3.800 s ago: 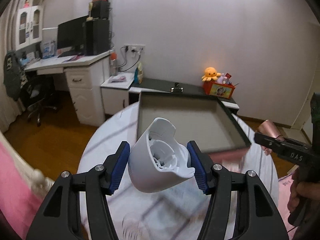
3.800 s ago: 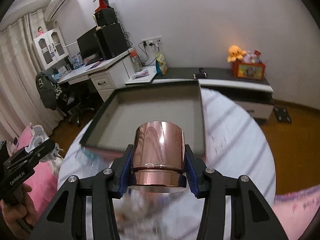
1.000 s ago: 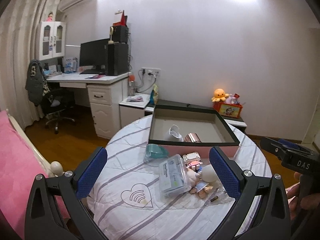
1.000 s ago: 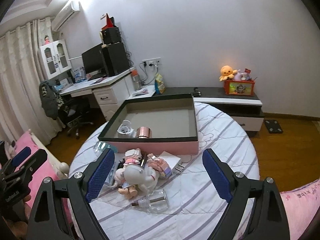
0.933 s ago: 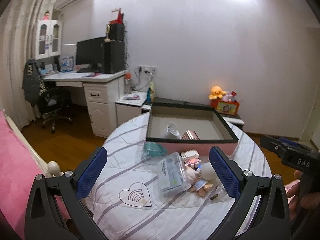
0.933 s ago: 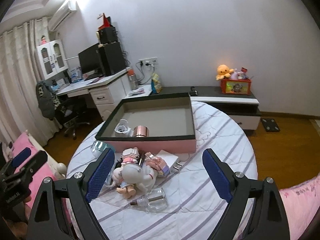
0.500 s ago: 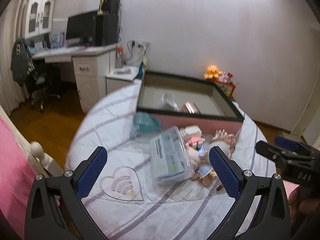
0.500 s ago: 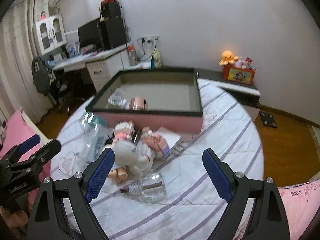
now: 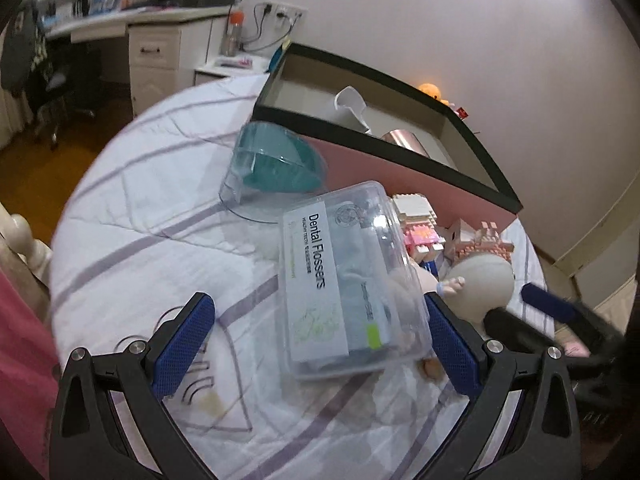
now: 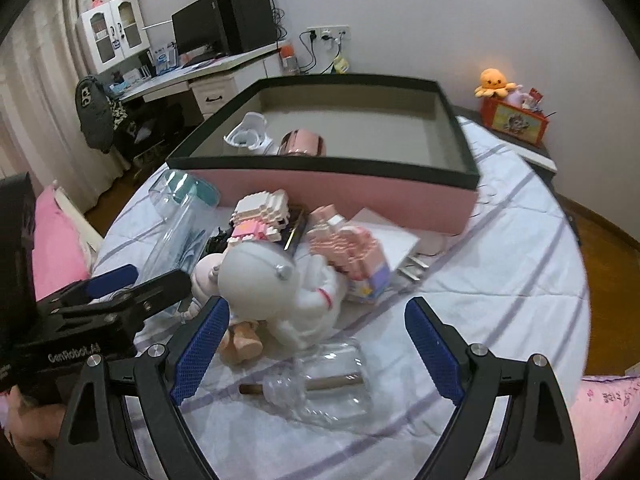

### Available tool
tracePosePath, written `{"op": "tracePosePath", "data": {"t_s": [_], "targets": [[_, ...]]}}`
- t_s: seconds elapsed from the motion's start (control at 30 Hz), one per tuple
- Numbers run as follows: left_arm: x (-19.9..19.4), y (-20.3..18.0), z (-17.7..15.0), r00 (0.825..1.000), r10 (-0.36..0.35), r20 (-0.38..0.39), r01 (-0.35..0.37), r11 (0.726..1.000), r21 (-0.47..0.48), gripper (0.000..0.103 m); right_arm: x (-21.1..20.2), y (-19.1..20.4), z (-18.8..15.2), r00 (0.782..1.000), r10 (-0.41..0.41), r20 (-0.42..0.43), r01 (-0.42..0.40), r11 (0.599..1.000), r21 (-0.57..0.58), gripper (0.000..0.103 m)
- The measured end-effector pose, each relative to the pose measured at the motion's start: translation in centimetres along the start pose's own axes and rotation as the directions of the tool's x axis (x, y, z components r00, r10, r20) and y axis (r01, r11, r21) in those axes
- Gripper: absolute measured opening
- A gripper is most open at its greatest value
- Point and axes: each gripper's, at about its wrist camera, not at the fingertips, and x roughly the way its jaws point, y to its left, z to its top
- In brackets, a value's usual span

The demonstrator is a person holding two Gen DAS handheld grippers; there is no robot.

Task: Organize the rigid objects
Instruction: 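Grasp the clear Dental Flossers box with the left gripper while the right gripper grasps the white astronaut figure, then carry the box and astronaut into the tray and open both grippers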

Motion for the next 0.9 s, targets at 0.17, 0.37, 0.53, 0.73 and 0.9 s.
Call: {"op": "tracePosePath", "data": {"t_s": [0.17,0.37,0.53,0.73,0.9], "targets": [[0.8,0.7,1.3,0.998,-0.065,0.007,0.065,0.997,-0.034,0.088,1.7,0.4,0.2,0.999,0.033,-0.012,-0.032,0.999,0.022,0.091],[1.4,0.5,1.7,0.998,-0.067,0.000,0.067,0.998,0.006,0.068,2.5,-0.2,0.0,0.994,0.110,-0.005,-0.109,0.991,0.071,0.076],[0.8,0.4,1.3,0.998,-0.054,0.016,0.053,0.998,0.024,0.068,2.1,-0.7,-0.5,0.989,0.150,0.010,-0.150,0.984,0.101,0.076],[-0.9,0.3,0.2,0.999,-0.030,0.029,0.029,0.999,0.043,0.068,0.6,-1.3,-0.2,0.984,0.173,0.044,-0.177,0.979,0.102,0.076],[-2.6,0.0,0.1,0.998,-0.018,0.060,0.014,0.998,0.055,0.068,-0.8,-1.4,0.2,0.982,0.172,0.073,-0.178,0.979,0.094,0.076]]}}
